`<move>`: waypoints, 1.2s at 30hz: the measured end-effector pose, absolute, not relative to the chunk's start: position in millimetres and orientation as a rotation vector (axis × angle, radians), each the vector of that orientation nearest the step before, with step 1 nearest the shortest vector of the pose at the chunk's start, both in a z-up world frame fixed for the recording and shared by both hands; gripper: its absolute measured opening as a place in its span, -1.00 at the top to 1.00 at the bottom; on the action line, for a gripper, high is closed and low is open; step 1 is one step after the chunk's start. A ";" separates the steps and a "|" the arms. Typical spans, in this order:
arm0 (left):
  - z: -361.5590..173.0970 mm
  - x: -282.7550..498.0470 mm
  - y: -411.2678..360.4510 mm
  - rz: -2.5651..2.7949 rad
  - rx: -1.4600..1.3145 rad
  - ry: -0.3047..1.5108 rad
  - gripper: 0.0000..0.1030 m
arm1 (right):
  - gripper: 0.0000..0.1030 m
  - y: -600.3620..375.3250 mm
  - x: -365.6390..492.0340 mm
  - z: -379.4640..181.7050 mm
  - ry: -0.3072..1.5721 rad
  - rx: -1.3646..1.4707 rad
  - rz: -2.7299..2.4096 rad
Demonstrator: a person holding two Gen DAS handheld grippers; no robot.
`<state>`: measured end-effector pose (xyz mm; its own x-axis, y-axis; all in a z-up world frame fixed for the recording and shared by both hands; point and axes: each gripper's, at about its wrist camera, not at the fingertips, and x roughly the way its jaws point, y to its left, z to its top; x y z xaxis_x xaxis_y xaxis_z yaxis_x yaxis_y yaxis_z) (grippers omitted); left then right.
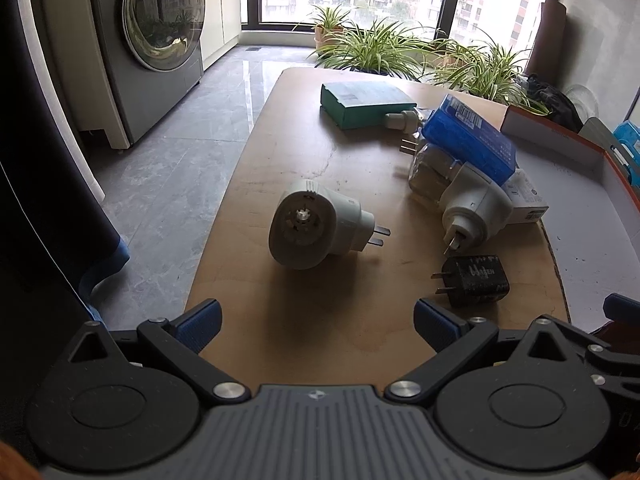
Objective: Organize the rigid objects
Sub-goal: 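Move left tool toward white round adapter while right tool approaches black charger, then grasp white round adapter with left tool while right tool grasps black charger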
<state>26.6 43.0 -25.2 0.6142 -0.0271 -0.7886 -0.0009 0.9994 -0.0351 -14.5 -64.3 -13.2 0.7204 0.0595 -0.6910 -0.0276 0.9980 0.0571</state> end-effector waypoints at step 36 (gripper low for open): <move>-50.0 83.2 40.2 -0.183 0.126 0.807 -1.00 | -0.98 -43.9 11.0 -36.3 0.768 0.067 0.051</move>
<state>83.2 40.2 -50.0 0.6772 -0.1150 -0.7267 0.2106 0.9767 0.0417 11.0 -43.9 -36.3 0.7183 0.0705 -0.6922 -0.0219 0.9967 0.0788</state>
